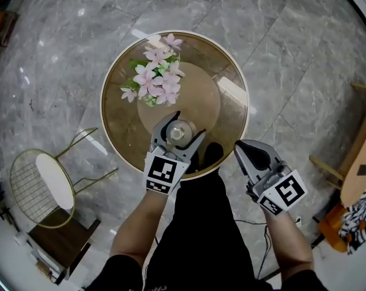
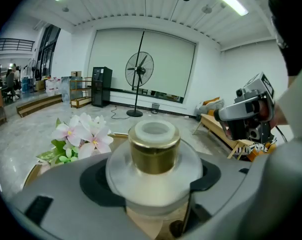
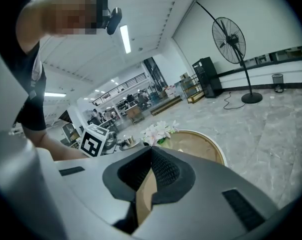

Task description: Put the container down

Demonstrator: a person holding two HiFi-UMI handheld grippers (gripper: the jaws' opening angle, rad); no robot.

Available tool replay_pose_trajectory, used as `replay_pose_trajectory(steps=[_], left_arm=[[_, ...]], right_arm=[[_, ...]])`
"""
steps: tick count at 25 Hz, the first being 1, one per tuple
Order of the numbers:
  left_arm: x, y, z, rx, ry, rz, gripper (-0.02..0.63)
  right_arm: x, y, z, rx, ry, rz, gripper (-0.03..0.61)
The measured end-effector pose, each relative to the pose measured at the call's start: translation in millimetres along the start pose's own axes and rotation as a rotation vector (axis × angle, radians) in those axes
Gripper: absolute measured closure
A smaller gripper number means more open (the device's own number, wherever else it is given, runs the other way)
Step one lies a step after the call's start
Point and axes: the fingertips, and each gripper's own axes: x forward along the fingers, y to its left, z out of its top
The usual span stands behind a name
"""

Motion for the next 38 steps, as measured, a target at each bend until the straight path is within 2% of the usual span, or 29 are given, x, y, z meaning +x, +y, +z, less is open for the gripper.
replay_pose_trajectory(steps=[5,8,12,16,19,24,30,38], left_arm=[[29.0,1.6,-27.6,0.018,0.013,-0.025,0.27],[46.2,1.7,-42.5,0.037,0.024,-0.032,0.27],[67.6,2.4,-54.9,0.07,0.035,-0.045,0.27],[86.0,8.5,-65.6,0.086,0.042,-0.047,0.27],[97.6,11.9,-69.7,0.091,0.043,-0.048,0.27],[114.4,13.0,-70.4,0.113,0.046,-0.052,0.27],[130.8,15.7,-73.5,0.159,0.067,-0.05,0.269],[139.9,20.5,-87.4,0.185,0.096,-0.035,0.268]], right_arm=[[22.5,1.6,-13.5,-0.011,0.033,0.055,0.562],[35.4,-6.8,-20.8,-0.014,0.043,0.058,0.563],[54.6,-15.8,-22.7,-0.005,0.05,0.085,0.563],[73.7,-12.9,-22.2,-0.041,0.061,0.137,0.563],[79.0,-18.7,-23.8,-0.06,0.053,0.121,0.563],[75.0,-34.1,-33.8,0.012,0.022,0.072,0.563],[73.5,-33.5,-46.4,0.008,0.048,0.088,0.563],[70.2,-40.0,-46.5,0.028,0.016,0.076,0.563]])
